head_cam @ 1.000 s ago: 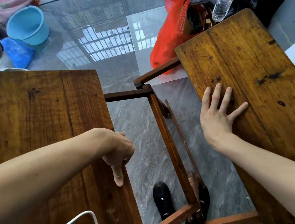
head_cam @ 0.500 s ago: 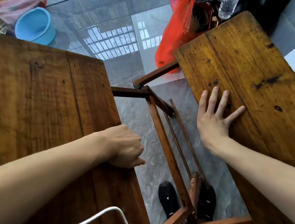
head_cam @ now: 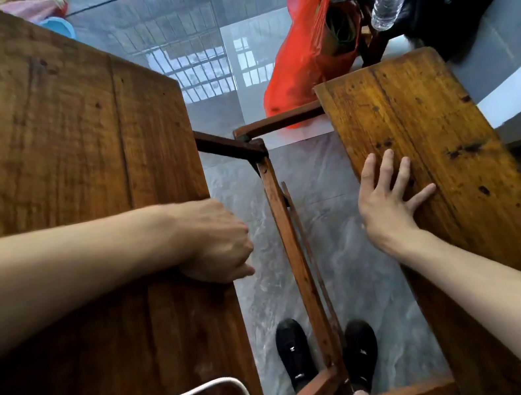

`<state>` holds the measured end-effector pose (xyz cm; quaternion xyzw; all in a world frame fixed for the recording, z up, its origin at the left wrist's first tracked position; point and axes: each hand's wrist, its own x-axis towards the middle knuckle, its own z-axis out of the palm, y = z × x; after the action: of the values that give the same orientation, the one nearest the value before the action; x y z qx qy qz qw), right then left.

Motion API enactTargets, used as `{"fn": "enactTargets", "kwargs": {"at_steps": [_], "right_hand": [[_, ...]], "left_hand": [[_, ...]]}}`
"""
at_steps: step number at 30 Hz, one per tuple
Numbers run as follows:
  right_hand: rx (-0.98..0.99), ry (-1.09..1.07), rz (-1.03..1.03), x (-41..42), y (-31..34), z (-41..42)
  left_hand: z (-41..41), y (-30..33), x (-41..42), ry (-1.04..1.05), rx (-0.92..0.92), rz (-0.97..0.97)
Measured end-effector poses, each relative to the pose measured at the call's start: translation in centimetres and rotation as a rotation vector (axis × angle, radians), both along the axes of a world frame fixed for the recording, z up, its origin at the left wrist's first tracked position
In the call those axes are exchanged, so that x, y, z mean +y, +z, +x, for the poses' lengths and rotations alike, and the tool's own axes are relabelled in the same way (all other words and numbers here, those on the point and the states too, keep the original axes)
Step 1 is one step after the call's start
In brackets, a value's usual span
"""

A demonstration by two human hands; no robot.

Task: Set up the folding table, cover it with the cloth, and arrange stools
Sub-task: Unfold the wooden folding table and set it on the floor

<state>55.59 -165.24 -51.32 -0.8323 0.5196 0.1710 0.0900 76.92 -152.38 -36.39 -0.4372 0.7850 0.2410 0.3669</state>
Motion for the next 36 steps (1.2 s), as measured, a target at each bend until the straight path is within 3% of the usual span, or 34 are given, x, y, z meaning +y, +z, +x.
{"fn": "enactTargets", "kwargs": {"at_steps": [8, 14, 21, 36], "right_hand": [[-0.050, -0.042, 0.017, 1.3, 0.6, 0.3], [-0.101, 0.059, -0.025, 3.3, 0.6, 3.1], [-0.008, 0.061, -0.130, -2.6, 0.3, -1.3], [0.114, 0.059, -0.165, -1.8, 1.0, -3.5]], "left_hand": [[0.0, 1.6, -0.9, -0.016, -0.012, -0.014], [-4.5, -1.1, -4.7, 0.023, 0.105, -0.054], [-3.1, -3.1, -2.1, 0.002, 0.140, -0.112], [-6.2, -7.2, -2.6, 0.036, 0.212, -0.177]]}}
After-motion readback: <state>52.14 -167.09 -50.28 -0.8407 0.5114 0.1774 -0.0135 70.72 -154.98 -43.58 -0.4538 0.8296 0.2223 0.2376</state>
